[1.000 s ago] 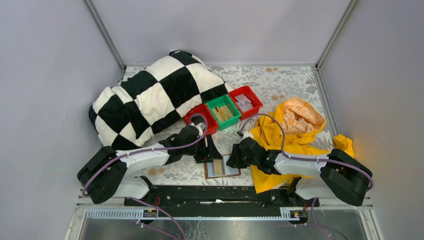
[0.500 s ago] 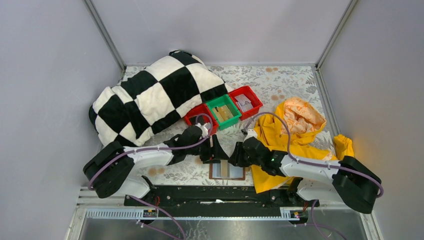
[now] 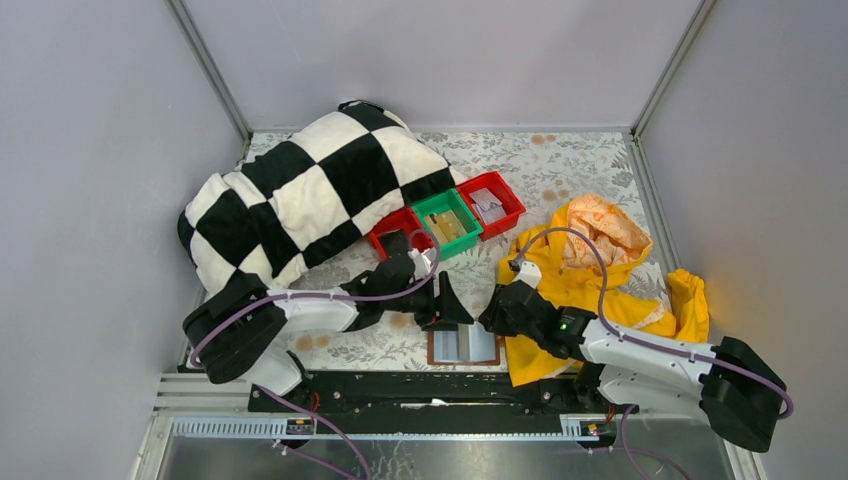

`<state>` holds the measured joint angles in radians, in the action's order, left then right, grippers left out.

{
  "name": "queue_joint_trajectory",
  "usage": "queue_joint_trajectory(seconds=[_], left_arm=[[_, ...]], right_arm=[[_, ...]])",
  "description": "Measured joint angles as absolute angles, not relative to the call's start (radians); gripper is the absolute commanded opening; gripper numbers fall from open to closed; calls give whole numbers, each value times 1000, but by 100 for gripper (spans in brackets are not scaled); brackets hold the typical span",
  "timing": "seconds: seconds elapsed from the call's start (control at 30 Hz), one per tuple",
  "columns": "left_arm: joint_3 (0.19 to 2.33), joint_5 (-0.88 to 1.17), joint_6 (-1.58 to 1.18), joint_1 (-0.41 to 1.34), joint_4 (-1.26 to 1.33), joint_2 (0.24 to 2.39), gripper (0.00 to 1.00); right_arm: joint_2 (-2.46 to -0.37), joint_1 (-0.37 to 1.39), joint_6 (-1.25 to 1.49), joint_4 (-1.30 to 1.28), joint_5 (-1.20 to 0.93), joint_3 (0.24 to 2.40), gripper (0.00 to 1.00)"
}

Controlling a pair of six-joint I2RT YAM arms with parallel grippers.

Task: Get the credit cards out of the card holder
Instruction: Remove the credit card from the card holder.

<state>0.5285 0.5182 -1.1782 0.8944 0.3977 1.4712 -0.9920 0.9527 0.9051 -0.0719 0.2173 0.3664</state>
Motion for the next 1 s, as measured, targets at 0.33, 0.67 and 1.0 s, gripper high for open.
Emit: queue_joint_trajectory(seconds=[0.33,0.67,1.0], left_arm=[[581,561,-1228,953,526,1599,62],[590,569,-1240,978,555,1652,62],[592,477,-1155,929,319,1470,62]], right_arm=[[-956,952,948,-206,295,359,33],[-942,952,951,-196,266,318,31],[-1096,950,977,51,170,306,29]])
